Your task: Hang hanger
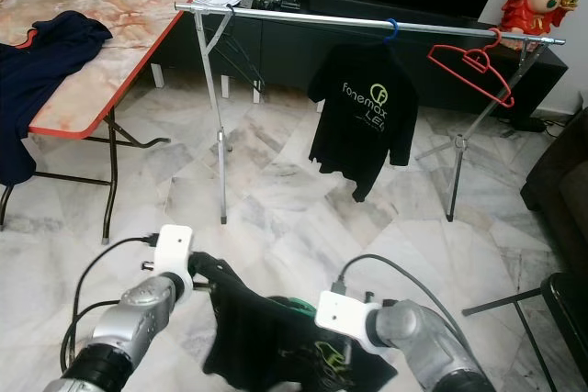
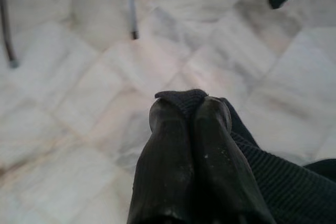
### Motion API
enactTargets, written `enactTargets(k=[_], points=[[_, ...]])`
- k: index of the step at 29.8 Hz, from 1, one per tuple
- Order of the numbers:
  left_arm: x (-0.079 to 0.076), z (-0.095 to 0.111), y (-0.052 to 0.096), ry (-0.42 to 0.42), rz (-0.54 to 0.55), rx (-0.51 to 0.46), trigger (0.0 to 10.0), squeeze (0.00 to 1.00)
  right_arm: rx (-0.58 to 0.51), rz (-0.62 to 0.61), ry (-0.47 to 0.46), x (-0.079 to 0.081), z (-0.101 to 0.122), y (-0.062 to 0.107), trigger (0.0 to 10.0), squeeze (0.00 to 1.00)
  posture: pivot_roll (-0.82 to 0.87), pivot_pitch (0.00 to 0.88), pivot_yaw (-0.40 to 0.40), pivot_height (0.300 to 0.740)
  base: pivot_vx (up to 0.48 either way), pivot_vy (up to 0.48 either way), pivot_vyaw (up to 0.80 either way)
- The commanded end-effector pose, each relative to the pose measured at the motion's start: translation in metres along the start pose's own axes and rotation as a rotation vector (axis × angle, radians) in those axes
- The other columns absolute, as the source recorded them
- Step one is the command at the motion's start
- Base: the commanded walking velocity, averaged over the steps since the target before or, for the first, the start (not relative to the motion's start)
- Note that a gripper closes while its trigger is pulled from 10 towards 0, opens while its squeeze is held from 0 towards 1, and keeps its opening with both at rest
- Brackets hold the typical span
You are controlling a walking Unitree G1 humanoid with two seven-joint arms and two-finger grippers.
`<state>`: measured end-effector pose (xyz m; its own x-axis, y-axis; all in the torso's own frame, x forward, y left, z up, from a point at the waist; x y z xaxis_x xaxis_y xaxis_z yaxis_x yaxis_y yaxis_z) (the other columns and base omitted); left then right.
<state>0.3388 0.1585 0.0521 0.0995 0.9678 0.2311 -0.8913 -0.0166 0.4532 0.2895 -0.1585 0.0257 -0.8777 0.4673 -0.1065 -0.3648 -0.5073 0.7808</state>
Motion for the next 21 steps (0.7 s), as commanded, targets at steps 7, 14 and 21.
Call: enactTargets(k=[7,14,21], points=[[0.012,-0.041,0.002,-0.238,-0.072,0.221,0.0,0.00,0.022,-0.192,-0.129,-0.018,-0.024,0.011,10.0,0.00,0.02,0.101,-0.132,0.740,0.000,0.000,0.00],[-0.028,-0.062,0.015,-0.433,-0.434,0.262,0.0,0.00,-0.086,-0.313,-0.190,-0.036,-0.010,0.019,10.0,0.00,0.02,0.102,-0.132,0.740,0.000,0.000,0.00],[-0.035,-0.033,0.009,-0.429,-0.362,0.071,0.0,0.00,-0.156,-0.292,-0.214,-0.038,0.001,0.020,10.0,0.00,0.02,0.103,-0.136,0.740,0.000,0.000,0.00]])
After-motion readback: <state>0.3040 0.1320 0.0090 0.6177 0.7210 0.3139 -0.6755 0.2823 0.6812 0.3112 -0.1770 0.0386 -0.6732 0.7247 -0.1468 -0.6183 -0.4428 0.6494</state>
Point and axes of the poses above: a point about 5 cm out from each wrist's last joint towards the gripper, its own y axis pointing back from the gripper into the wrist, its own z axis along the axis of the wrist's last joint, x = y × z, the point moved 1 cm from there along -y, pointing out of the wrist towards the gripper, and after that the axes turned 15 degrees about -y, right-handed, at the moved point
